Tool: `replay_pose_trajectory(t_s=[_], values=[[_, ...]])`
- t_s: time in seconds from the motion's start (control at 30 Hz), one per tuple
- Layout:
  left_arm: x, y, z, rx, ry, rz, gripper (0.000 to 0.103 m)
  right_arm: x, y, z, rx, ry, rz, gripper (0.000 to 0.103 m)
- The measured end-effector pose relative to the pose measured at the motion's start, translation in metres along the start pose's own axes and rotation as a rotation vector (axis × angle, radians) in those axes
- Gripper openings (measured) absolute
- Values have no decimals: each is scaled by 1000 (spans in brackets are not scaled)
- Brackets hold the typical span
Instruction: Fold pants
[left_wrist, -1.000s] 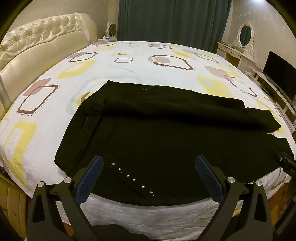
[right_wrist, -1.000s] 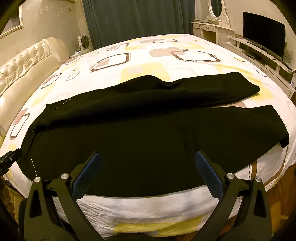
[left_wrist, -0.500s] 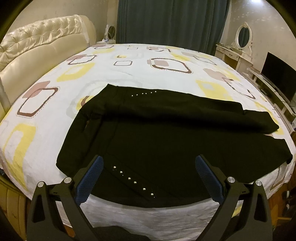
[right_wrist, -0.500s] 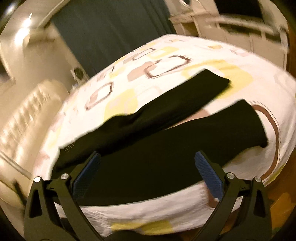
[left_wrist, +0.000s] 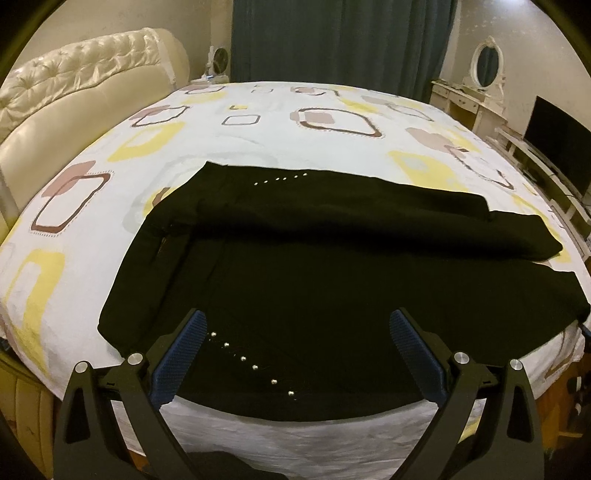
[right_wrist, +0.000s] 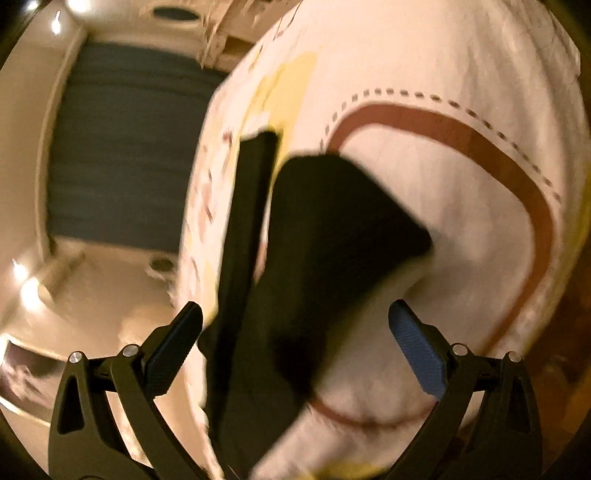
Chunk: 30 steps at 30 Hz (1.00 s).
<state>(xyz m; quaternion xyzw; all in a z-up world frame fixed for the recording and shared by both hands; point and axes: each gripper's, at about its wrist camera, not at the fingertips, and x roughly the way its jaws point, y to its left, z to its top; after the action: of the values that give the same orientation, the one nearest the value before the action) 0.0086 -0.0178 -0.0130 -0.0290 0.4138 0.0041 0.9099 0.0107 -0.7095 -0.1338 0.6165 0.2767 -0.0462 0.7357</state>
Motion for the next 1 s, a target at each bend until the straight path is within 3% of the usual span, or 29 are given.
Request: replay_pose_trajectory(t_s=[0.07,0.1,0.13,0.2,0.27,0.4,0.47,0.6,0.7,0.77,0.87,0.93,1.0], values=[[3,0,-2,1,10,14,99,5,-7,8,40,-29,22,98],[5,0,-3,6,17,25,99,7,-10,12,60,-42,28,84],[7,0,-4,9,22,32,99,9,-12,15,70,-48,33,51],[10,0,-7,12,33,42,99,13,-17,27,81,-49,46,12],[13,-1,-7,13,36,46,99,16,-10,35,30,-56,5,7],[13,-7,-1,18,13,51,99,5,40,37,-333,-121,-109,5],[13,-13,4,31,-7,55,99,9,44,37,-413,-101,-174,5],[18,-19,8,21,-3,39,99,13,2,49,-323,-54,-235,5],[24,-24,9,25,12,27,99,4,-19,54,-236,-43,-147,5],[28,-27,9,48,15,34,99,-1,-20,54,-214,-54,-145,8],[32,-27,11,76,13,41,99,-21,-15,57,-228,-130,-237,20],[34,-21,13,68,17,48,99,-35,-10,58,-243,-172,-300,36],[36,-13,15,56,19,38,99,-45,-3,55,-261,-194,-324,45]])
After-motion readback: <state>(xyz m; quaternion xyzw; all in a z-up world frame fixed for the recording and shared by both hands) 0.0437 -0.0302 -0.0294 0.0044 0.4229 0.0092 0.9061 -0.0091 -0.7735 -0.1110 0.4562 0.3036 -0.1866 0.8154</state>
